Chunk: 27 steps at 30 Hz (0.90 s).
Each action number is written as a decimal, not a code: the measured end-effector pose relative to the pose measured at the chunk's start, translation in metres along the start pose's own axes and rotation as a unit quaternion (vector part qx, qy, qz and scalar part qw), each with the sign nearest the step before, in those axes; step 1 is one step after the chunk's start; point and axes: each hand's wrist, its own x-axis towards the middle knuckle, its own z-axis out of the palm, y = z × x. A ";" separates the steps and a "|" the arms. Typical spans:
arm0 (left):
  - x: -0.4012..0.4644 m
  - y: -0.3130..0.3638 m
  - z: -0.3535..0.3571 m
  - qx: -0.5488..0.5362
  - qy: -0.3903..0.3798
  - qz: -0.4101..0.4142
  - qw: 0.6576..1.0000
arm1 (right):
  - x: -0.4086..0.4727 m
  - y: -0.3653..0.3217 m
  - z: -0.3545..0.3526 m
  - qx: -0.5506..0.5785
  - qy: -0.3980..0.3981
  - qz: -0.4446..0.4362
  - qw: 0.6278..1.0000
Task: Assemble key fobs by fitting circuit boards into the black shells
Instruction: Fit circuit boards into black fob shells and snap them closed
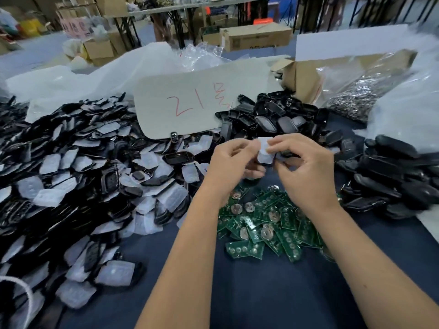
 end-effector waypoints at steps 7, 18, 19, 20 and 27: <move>-0.004 0.001 -0.005 -0.020 0.005 -0.016 1.000 | -0.003 -0.006 0.002 0.054 -0.033 0.039 0.997; -0.007 0.006 -0.009 0.101 -0.051 0.046 0.993 | 0.000 0.007 0.003 0.158 -0.026 0.183 0.970; -0.007 0.005 -0.009 0.099 -0.055 0.041 0.993 | 0.000 0.008 0.003 0.162 -0.019 0.180 0.970; -0.007 0.005 -0.009 0.095 -0.062 0.034 0.993 | 0.000 0.009 0.003 0.167 -0.012 0.178 0.970; -0.004 0.000 -0.004 0.072 -0.038 -0.003 0.997 | 0.004 0.012 0.003 0.164 0.035 0.171 0.971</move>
